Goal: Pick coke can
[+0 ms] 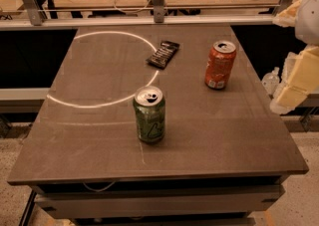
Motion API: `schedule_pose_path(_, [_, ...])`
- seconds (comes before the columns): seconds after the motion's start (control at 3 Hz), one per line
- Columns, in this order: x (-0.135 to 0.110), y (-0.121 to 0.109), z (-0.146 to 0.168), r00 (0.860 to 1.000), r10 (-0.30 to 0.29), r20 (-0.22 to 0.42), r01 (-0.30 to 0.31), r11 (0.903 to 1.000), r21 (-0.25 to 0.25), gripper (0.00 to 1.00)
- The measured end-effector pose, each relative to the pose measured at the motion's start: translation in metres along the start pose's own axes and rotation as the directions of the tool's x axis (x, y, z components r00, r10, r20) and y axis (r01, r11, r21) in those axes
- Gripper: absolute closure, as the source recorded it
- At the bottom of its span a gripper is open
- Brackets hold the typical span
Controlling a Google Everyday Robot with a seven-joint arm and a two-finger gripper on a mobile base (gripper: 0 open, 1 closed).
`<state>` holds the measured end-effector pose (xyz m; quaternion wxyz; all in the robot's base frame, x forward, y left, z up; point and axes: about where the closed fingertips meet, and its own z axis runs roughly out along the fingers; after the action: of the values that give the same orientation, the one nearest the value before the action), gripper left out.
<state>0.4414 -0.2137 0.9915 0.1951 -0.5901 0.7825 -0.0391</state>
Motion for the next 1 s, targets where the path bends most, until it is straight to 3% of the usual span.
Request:
schedule_pose_path(0.33, [0.011,-0.018,0.011,0.984,0.138,0.112,-0.139,0.9903,-0.001,0.0])
schedule_pose_path(0.67, [0.009,-0.036,0.029,0.922,0.255,0.292,-0.264,0.9645,-0.009,0.0])
schedule_pose_path(1.0, [0.007,-0.05,0.05,0.83,0.303,0.469,-0.339,0.9407,-0.008,0.0])
